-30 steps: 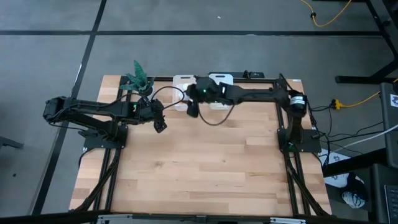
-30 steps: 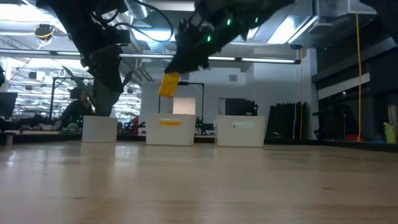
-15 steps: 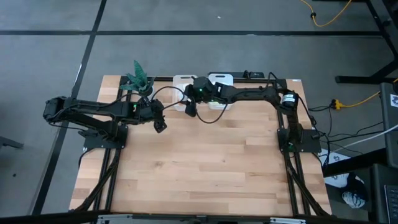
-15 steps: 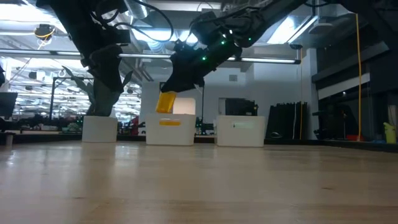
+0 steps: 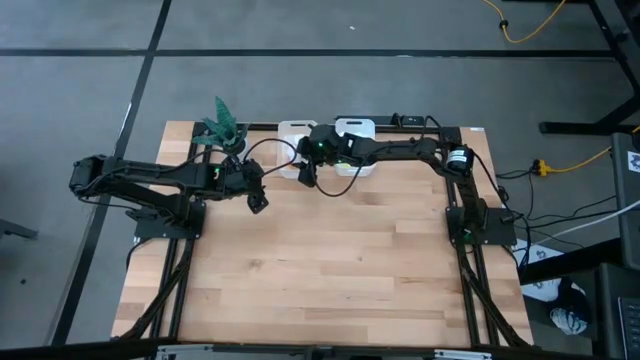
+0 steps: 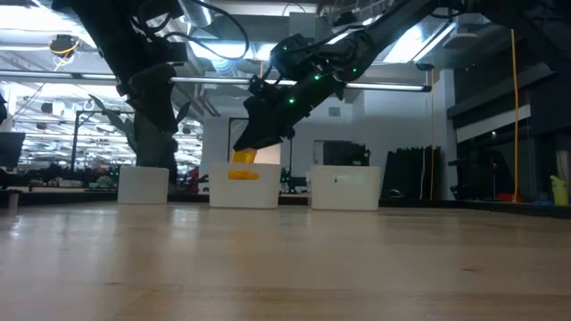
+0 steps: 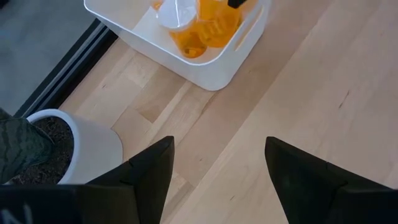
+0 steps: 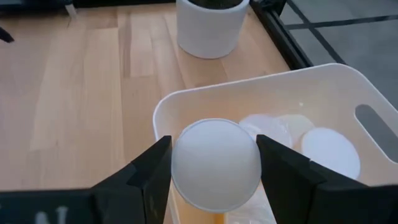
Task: Pick and place medicine bottles into bin by pill shape (circle, oval)
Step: Put the large orange pill bottle into the left white bin, then return to Home Position
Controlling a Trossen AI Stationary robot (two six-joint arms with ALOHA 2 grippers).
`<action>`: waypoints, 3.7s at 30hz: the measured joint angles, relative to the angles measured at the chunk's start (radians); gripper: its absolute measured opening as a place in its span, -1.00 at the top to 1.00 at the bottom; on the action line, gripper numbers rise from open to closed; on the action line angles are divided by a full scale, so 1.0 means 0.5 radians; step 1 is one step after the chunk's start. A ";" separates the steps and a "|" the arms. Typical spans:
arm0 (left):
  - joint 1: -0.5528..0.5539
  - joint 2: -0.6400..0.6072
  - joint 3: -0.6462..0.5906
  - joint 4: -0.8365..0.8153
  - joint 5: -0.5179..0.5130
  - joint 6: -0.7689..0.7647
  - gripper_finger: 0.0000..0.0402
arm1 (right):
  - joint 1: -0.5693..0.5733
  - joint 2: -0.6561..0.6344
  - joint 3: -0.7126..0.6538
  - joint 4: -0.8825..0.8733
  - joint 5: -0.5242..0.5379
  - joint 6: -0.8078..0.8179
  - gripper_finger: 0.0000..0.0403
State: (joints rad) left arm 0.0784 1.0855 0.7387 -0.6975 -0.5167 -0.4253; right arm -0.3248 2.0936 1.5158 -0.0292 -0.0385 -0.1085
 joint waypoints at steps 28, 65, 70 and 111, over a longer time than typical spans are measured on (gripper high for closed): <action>0.004 0.000 0.001 0.006 0.001 0.019 -0.21 | -0.004 0.013 0.210 -0.378 0.021 0.103 -0.53; -0.315 -0.659 0.000 -0.135 -0.189 -0.206 -0.21 | 0.926 -2.511 -1.848 -0.281 0.445 0.881 -0.54; -0.533 -0.794 0.000 -0.106 -0.362 -0.253 -0.21 | 0.985 -2.827 -2.482 0.536 0.441 0.744 -0.54; -0.753 -1.702 -1.461 1.897 -0.103 0.563 -0.21 | 0.999 -3.451 -2.994 0.764 0.247 0.257 -0.54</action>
State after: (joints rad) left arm -0.2980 0.2345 0.0082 0.2512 -0.5681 -0.1438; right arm 0.1745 0.3683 0.0189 0.3527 0.0853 0.0197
